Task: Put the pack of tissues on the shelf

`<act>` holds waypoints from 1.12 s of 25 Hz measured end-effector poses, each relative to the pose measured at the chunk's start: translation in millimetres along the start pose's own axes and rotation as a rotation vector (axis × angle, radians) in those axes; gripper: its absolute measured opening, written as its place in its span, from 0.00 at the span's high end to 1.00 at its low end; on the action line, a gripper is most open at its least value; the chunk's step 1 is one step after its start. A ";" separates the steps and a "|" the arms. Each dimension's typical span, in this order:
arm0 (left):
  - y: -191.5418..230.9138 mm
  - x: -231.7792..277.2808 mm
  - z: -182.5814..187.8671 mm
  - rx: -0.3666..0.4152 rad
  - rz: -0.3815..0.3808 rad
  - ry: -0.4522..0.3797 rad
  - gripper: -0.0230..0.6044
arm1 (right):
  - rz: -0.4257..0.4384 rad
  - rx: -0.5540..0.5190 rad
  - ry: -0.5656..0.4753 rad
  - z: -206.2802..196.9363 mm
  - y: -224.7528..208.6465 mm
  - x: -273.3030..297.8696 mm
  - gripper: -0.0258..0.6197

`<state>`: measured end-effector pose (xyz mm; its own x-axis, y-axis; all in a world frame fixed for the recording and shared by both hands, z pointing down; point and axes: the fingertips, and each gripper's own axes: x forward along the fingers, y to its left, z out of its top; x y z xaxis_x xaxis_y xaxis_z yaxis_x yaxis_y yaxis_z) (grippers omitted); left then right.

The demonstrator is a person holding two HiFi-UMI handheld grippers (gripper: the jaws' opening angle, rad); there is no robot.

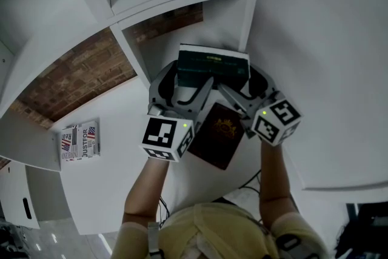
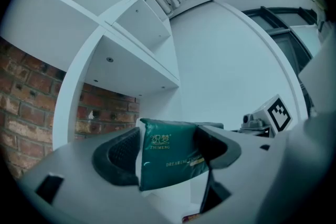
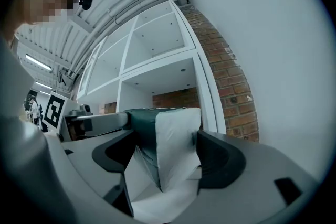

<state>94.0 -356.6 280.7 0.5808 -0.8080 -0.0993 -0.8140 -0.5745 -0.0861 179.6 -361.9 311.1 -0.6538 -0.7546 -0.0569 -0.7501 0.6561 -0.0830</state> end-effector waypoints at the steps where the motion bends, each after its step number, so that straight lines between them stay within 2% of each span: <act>1: 1.1 2.0 -0.6 0.000 0.009 -0.001 0.41 | -0.007 -0.001 -0.002 0.0 -2.0 1.2 0.39; 6: 5.5 9.8 -3.7 0.061 0.063 0.016 0.43 | -0.083 -0.039 -0.003 -2.6 -11.4 3.9 0.39; 11: 13.5 14.7 -13.3 0.072 0.084 0.052 0.44 | -0.176 -0.048 0.007 -11.2 -17.6 6.1 0.39; 16: 18.0 13.5 -13.0 0.124 0.123 0.059 0.44 | -0.218 -0.039 -0.001 -14.1 -16.8 7.3 0.39; 23: 10.8 5.3 -7.3 0.167 0.111 0.061 0.44 | -0.265 -0.029 0.006 -16.1 -14.4 11.2 0.39; 28: 10.8 -12.3 -2.0 0.169 0.113 0.068 0.44 | -0.294 -0.028 0.011 -17.1 -12.0 15.5 0.39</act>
<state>78.1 -353.2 283.0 0.4795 -0.8761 -0.0510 -0.8566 -0.4545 -0.2443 176.7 -381.3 328.3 -0.4092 -0.9121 -0.0239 -0.9097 0.4099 -0.0668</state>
